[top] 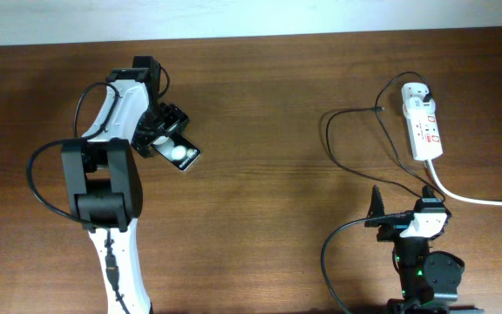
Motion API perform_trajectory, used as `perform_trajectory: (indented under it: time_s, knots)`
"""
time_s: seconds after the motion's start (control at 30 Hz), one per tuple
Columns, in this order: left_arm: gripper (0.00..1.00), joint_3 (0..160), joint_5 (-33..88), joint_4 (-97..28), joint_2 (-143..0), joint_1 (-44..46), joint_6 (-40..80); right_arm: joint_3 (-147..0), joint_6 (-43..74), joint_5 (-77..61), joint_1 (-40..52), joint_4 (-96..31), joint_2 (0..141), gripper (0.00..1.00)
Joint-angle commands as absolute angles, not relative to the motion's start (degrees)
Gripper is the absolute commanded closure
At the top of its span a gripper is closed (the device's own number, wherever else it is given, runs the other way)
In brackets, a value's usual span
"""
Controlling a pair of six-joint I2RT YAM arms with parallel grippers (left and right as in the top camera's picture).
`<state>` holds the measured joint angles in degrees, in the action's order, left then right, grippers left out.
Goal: Plug charger to phone and switch on socket
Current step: 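Reach the left gripper down over the black phone and grasp it, then lift the phone with the left gripper and turn it upright toward center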
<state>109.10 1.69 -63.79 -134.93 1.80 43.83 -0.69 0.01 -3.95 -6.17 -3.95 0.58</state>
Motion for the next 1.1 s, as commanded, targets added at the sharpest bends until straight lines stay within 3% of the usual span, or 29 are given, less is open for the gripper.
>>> perform_trajectory:
  time_s: [0.0, 0.13, 0.23, 0.4, 1.07]
  knots:
    - [0.01, 109.5, 2.3, -64.0, -138.6, 1.9, 44.6, -0.3, 0.0, -3.9, -6.0, -4.1, 0.2, 0.01]
    - [0.00, 109.5, 5.2, -64.1, -141.1, 1.9, 44.6, -0.3, 0.0, -3.9, -6.0, -4.1, 0.2, 0.01]
    - [0.11, 109.5, 5.2, -65.0, -141.5, 2.3, 44.6, -0.3, 0.0, -3.9, -6.0, -4.1, 0.2, 0.01]
    - [0.01, 109.5, 7.4, -66.1, -141.5, 2.5, 44.6, -0.3, 0.0, -3.9, -6.0, -4.1, 0.2, 0.01]
    - [0.01, 109.5, 0.6, -65.6, -141.6, 2.5, 49.7, -0.3, 0.0, -3.9, -6.0, -4.1, 0.2, 0.01]
